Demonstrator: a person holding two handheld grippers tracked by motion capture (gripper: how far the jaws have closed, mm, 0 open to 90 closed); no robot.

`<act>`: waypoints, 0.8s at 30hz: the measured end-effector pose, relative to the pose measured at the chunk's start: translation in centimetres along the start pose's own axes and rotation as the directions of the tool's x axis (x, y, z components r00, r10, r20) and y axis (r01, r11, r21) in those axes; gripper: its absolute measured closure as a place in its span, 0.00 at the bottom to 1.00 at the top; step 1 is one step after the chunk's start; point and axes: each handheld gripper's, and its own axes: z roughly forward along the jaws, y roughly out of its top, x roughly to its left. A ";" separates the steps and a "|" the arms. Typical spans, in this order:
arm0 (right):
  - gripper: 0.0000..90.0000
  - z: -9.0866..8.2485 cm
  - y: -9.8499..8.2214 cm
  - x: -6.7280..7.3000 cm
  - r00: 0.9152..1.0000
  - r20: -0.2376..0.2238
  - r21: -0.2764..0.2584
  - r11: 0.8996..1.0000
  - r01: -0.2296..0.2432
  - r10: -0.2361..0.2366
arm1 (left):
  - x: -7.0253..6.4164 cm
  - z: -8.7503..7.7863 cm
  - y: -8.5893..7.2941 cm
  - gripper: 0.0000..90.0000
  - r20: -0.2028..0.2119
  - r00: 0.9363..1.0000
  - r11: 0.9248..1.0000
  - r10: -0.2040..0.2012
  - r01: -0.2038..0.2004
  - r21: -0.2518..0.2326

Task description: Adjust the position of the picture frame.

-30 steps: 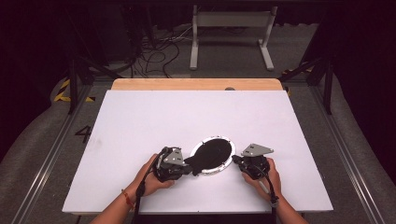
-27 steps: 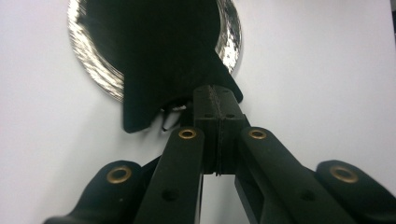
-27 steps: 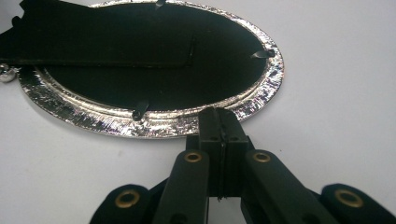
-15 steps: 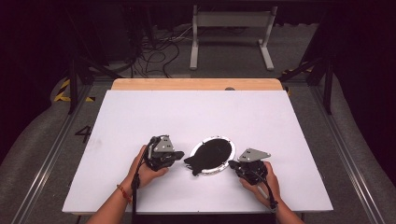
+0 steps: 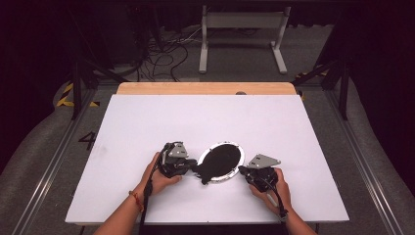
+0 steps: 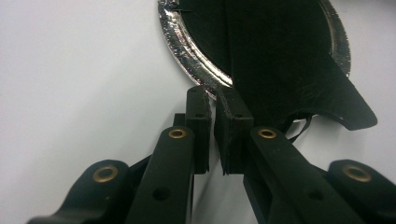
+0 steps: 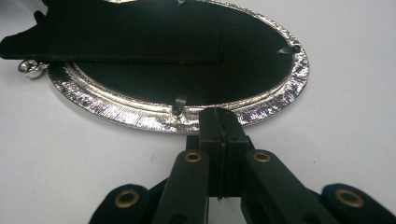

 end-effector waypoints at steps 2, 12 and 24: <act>1.00 0.2 0.2 -0.1 1.000 0.002 0.000 1.000 -0.005 0.005 | -0.2 -0.1 0.0 0.97 -0.004 1.000 1.000 0.018 -0.018 0.008; 0.99 0.7 0.6 -0.6 1.000 0.001 0.001 1.000 -0.028 0.028 | -0.5 -0.1 -0.1 0.99 -0.007 1.000 1.000 0.017 -0.017 0.013; 0.98 0.3 0.5 1.0 0.998 -0.061 0.007 1.000 0.018 -0.018 | -1.0 -0.4 -0.7 1.00 0.072 0.997 1.000 0.023 -0.024 0.008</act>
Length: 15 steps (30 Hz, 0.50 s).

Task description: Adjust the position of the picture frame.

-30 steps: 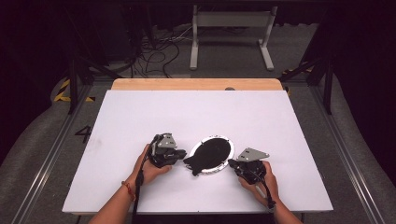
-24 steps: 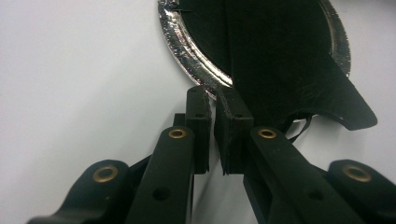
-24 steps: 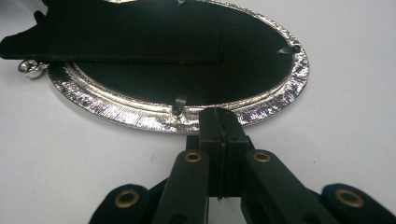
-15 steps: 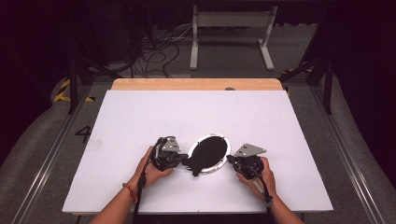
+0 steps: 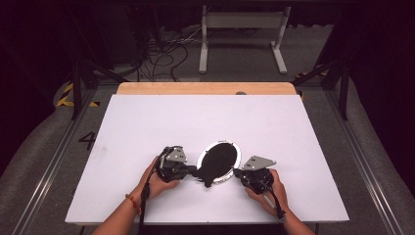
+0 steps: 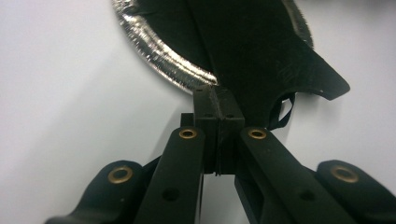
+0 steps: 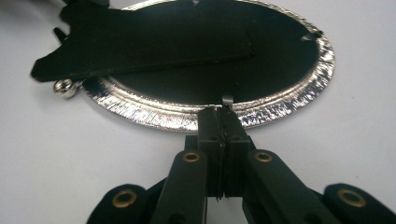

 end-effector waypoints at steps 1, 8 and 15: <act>0.98 0.0 0.0 -0.2 1.000 0.005 0.002 1.000 0.006 -0.006 | -0.6 0.2 0.2 1.00 -0.014 1.000 1.000 0.015 -0.015 0.005; 1.00 0.4 0.4 -0.7 1.000 0.028 0.007 1.000 0.001 -0.001 | -1.5 0.3 0.1 1.00 -0.014 1.000 1.000 -0.009 0.009 -0.004; 1.00 1.5 1.1 -2.5 0.997 0.067 -0.014 0.999 -0.038 0.039 | -2.8 1.2 0.6 1.00 -0.028 1.000 1.000 0.005 -0.005 -0.016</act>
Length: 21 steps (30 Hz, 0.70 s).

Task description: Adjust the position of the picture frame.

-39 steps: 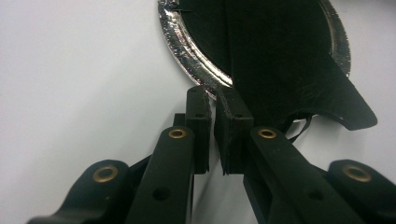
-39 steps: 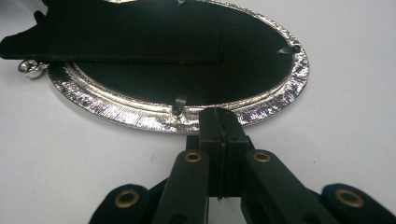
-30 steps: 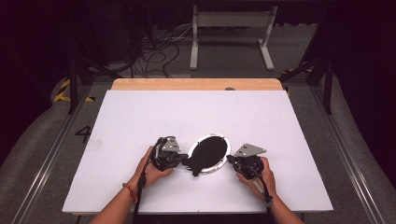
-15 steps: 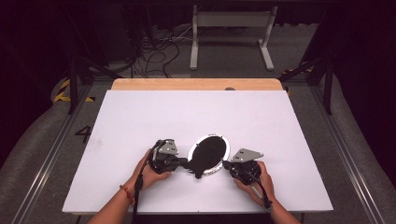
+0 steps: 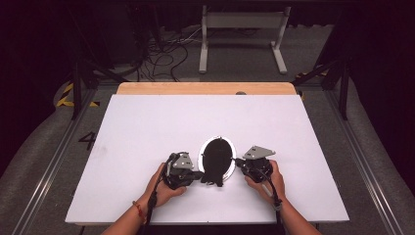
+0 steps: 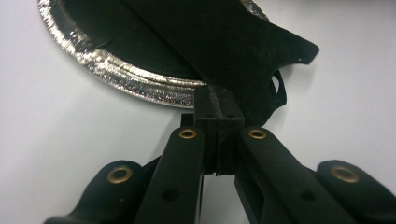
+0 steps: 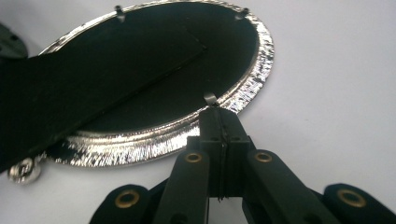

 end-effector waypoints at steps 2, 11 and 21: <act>0.99 0.0 0.0 -0.1 1.000 0.000 0.000 1.000 0.002 -0.002 | -0.1 0.0 0.1 1.00 -0.010 1.000 1.000 0.014 -0.014 0.005; 1.00 -2.0 -0.3 1.0 0.997 -0.028 -0.049 0.997 0.065 -0.066 | 0.4 -1.4 0.2 1.00 -0.054 0.997 0.999 0.048 -0.048 -0.001; 1.00 -3.6 -0.9 0.5 0.998 -0.062 -0.042 0.999 0.029 -0.031 | 2.3 -2.5 -0.6 0.99 -0.083 0.996 0.999 0.030 -0.028 0.020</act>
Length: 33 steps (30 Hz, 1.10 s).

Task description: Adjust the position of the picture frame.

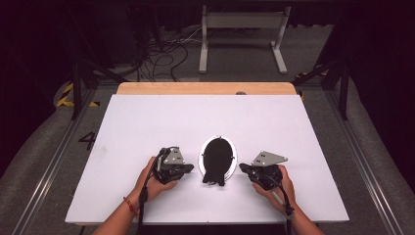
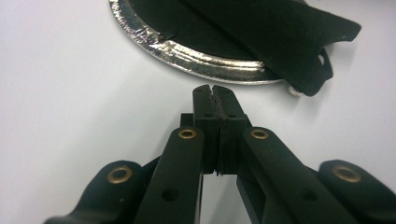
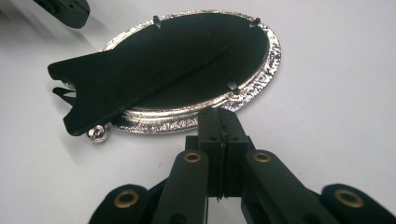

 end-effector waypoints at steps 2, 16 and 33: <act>1.00 -0.2 -0.1 -0.2 1.000 0.001 0.000 1.000 -0.005 0.005 | 0.2 0.0 0.0 1.00 0.003 1.000 1.000 0.000 0.000 -0.006; 0.99 -1.8 -0.5 0.0 0.999 -0.035 -0.001 1.000 -0.015 0.015 | -0.5 1.6 0.8 1.00 0.065 0.995 0.997 0.072 -0.074 0.028; 1.00 0.7 -1.1 1.4 0.998 -0.062 0.072 0.997 0.001 0.003 | -2.3 2.6 1.6 1.00 0.121 0.985 0.992 0.121 -0.124 0.019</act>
